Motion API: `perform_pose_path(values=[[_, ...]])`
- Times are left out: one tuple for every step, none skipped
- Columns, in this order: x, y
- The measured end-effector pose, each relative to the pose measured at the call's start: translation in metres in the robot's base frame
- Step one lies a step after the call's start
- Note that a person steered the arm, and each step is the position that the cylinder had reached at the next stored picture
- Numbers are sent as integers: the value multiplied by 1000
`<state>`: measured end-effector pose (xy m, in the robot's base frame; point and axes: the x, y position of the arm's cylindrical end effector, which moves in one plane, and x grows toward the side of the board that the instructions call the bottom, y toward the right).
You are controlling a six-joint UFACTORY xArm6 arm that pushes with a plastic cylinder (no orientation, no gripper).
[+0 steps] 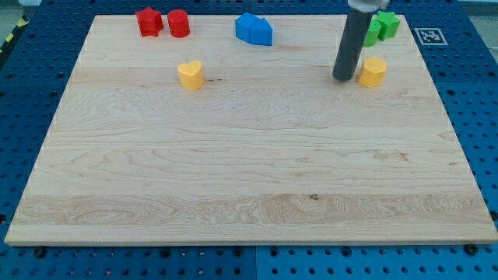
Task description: Move your arm towards red circle
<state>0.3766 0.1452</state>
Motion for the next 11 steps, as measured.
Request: perform_pose_path(values=[[7, 0], [7, 0], [7, -22], [5, -65], [-20, -113], [-56, -163], [-81, -195], [-91, -198], [-106, -213], [-113, -220], [-137, -220]])
